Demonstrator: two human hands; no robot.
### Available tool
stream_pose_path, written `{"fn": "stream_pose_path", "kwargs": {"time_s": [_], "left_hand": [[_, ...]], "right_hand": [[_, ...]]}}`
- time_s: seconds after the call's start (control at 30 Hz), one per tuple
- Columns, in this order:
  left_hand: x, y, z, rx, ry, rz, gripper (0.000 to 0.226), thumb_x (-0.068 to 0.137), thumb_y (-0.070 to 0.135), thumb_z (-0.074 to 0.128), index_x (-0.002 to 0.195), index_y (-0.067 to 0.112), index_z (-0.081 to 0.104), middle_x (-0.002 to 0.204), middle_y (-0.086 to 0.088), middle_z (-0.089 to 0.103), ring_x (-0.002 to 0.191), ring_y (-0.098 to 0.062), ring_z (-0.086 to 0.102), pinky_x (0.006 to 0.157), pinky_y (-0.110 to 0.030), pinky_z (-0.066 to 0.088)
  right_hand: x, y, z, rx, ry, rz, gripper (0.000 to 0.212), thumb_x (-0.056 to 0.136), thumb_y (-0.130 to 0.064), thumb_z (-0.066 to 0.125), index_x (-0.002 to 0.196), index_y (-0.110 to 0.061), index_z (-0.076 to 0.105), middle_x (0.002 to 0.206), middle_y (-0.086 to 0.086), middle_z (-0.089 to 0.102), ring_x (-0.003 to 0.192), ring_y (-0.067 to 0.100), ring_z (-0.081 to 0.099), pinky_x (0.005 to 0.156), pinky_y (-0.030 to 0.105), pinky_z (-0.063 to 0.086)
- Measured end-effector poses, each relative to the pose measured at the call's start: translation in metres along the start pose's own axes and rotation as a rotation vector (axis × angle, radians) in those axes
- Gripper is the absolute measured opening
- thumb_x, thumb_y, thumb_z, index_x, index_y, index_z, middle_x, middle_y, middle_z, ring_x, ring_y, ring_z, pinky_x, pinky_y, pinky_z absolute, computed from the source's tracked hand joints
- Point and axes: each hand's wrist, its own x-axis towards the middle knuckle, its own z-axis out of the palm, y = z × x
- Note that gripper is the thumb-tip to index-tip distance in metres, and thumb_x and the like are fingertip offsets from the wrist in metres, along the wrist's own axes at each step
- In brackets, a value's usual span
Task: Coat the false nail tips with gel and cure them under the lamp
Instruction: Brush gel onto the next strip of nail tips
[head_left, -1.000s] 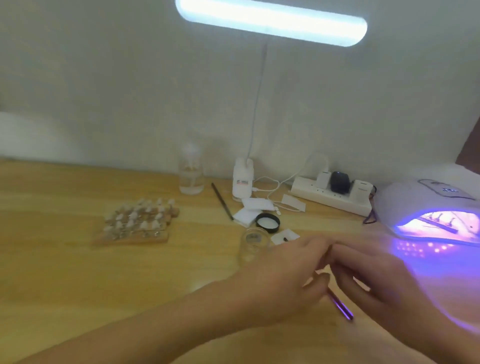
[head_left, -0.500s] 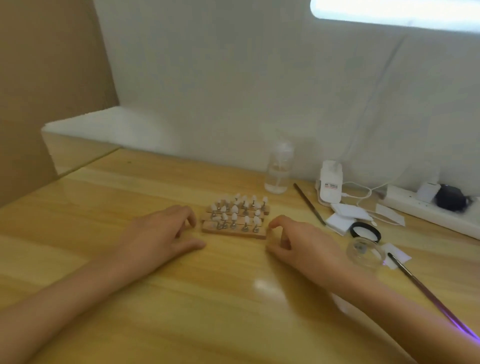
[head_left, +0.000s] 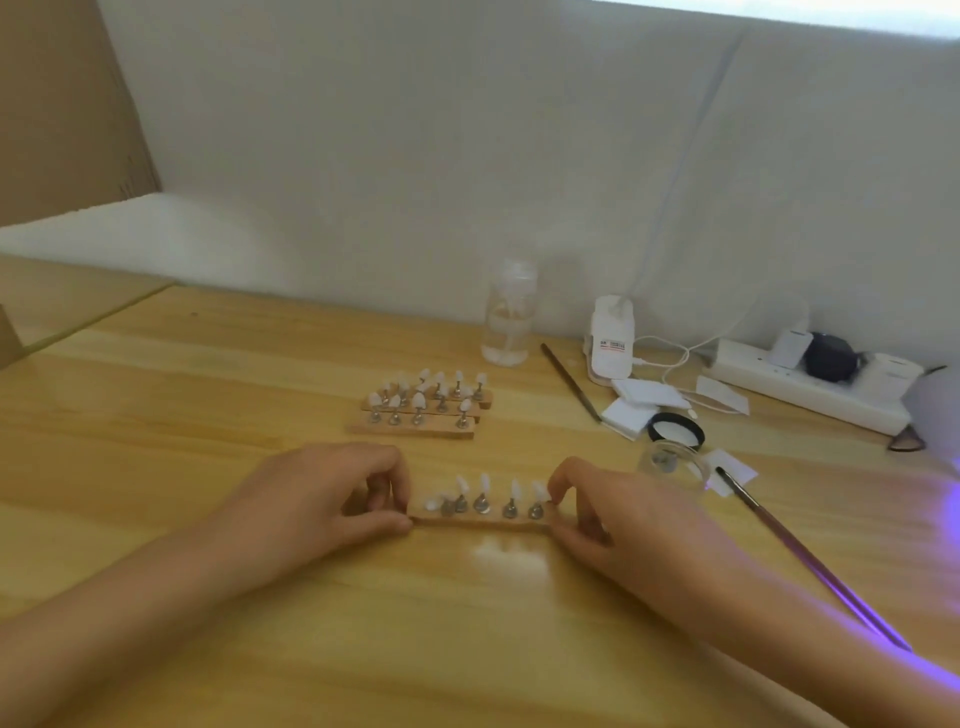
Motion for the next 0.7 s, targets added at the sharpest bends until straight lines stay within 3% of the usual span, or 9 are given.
{"fn": "stream_pose_path", "kwargs": {"time_s": [0.13,0.27,0.47,0.53,0.7], "left_hand": [[0.008,0.033,0.012,-0.108,-0.036,0.080,0.027,0.073,0.063,0.066,0.092,0.049,0.053,0.093,0.028,0.058,0.079,0.005,0.055,0.057,-0.014,0.039],[0.022,0.071,0.030,-0.205,-0.047,0.165,0.036,0.071,0.058,0.073,0.098,0.049,0.052,0.105,0.027,0.053,0.078,-0.003,0.055,0.062,-0.022,0.044],[0.036,0.108,0.048,-0.394,-0.067,0.202,0.032,0.068,0.060,0.069,0.094,0.043,0.062,0.100,0.023,0.064,0.072,-0.010,0.056,0.067,-0.036,0.052],[0.039,0.111,0.049,-0.438,-0.063,0.192,0.029,0.068,0.058,0.068,0.092,0.042,0.064,0.098,0.023,0.066,0.070,-0.010,0.056,0.069,-0.040,0.053],[0.039,0.117,0.052,-0.452,-0.044,0.225,0.017,0.077,0.044,0.074,0.092,0.040,0.066,0.097,0.023,0.065,0.071,-0.009,0.059,0.064,-0.025,0.051]], "right_hand": [[-0.047,0.023,-0.005,0.035,-0.003,0.070,0.017,0.091,-0.061,0.043,0.101,-0.053,0.031,0.080,-0.021,0.057,0.081,-0.007,0.053,0.059,0.017,0.043],[-0.079,0.040,-0.011,-0.006,-0.008,0.089,0.023,0.083,-0.067,0.033,0.102,-0.054,0.031,0.100,-0.048,0.041,0.088,-0.015,0.047,0.062,0.014,0.042],[-0.101,0.063,-0.020,-0.022,0.030,0.145,0.020,0.090,-0.060,0.045,0.106,-0.048,0.039,0.094,-0.030,0.052,0.082,-0.010,0.050,0.061,0.014,0.041],[-0.103,0.067,-0.022,-0.021,0.028,0.152,0.017,0.090,-0.058,0.047,0.103,-0.049,0.040,0.098,-0.033,0.050,0.083,-0.011,0.050,0.061,0.013,0.040],[-0.100,0.068,-0.021,-0.010,0.005,0.145,0.017,0.090,-0.057,0.045,0.104,-0.049,0.039,0.099,-0.042,0.044,0.083,-0.011,0.050,0.060,0.013,0.040]]}}
